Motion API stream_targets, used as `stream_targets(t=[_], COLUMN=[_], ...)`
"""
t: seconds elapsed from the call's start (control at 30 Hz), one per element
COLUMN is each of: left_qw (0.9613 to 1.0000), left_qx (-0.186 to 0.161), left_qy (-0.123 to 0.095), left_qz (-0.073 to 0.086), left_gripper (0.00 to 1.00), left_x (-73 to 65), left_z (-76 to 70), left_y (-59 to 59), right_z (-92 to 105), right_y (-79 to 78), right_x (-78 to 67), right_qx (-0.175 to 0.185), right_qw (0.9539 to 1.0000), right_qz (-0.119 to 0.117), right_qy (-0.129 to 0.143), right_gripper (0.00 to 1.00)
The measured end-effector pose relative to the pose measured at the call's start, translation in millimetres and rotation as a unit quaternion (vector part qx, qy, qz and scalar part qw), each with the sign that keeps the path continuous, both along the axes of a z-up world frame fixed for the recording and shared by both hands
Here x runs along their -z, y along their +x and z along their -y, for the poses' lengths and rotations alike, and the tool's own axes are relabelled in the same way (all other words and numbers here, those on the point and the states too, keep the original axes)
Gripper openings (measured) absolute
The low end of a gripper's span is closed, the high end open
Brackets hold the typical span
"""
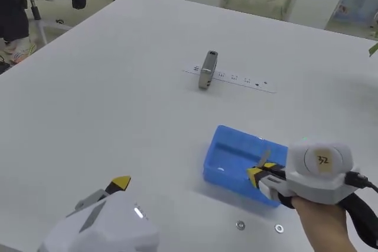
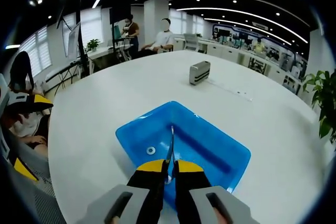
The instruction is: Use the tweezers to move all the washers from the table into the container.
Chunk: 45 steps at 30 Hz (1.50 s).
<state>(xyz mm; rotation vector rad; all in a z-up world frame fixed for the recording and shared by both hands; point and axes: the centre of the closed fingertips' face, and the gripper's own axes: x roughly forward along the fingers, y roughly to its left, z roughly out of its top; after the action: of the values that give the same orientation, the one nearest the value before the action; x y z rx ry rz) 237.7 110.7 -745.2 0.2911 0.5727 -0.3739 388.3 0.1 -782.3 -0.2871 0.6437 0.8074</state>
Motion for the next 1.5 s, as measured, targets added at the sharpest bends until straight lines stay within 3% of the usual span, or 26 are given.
stream_targets(t=[0.17, 0.37, 0.43, 0.57, 0.83, 1.0, 1.23, 1.5], left_qw=[1.0, 1.0, 1.0, 1.0, 1.0, 1.0, 1.0, 0.9999], left_qx=[0.001, 0.002, 0.002, 0.002, 0.004, 0.004, 0.005, 0.007], left_qy=[0.002, 0.003, 0.002, 0.003, 0.005, 0.006, 0.008, 0.011], left_qz=[0.001, 0.0, -0.001, 0.0, -0.001, -0.002, -0.003, -0.007], left_gripper=[0.89, 0.89, 0.9, 0.89, 0.89, 0.89, 0.89, 0.89], left_x=[0.0, 0.5, 0.7, 0.6, 1.1, 1.3, 2.0, 3.9], left_z=[0.2, 0.6, 0.8, 0.7, 1.3, 1.0, 1.1, 1.1], left_y=[0.0, -0.3, -0.3, -0.3, -0.7, -1.0, -1.5, -2.0], right_z=[0.6, 2.1, 0.3, 0.4, 2.2, 0.0, 2.3, 7.2], right_y=[0.6, 4.9, 3.5, 0.5, -16.7, -36.7, -54.2, -68.3], right_x=[-3.0, -17.7, -17.9, -27.6, -56.7, -68.2, -58.5, -27.1], right_qx=[0.0, 0.005, 0.002, 0.005, 0.004, -0.001, -0.008, -0.016], right_qw=[0.9999, 0.9998, 0.9999, 0.9997, 0.9983, 0.9971, 0.9976, 0.9988], right_qz=[0.011, 0.02, 0.007, 0.014, 0.029, 0.027, 0.019, -0.005], right_qy=[-0.008, 0.004, 0.013, 0.021, 0.05, 0.071, 0.067, 0.046], right_gripper=[0.03, 0.04, 0.04, 0.04, 0.03, 0.03, 0.03, 0.04])
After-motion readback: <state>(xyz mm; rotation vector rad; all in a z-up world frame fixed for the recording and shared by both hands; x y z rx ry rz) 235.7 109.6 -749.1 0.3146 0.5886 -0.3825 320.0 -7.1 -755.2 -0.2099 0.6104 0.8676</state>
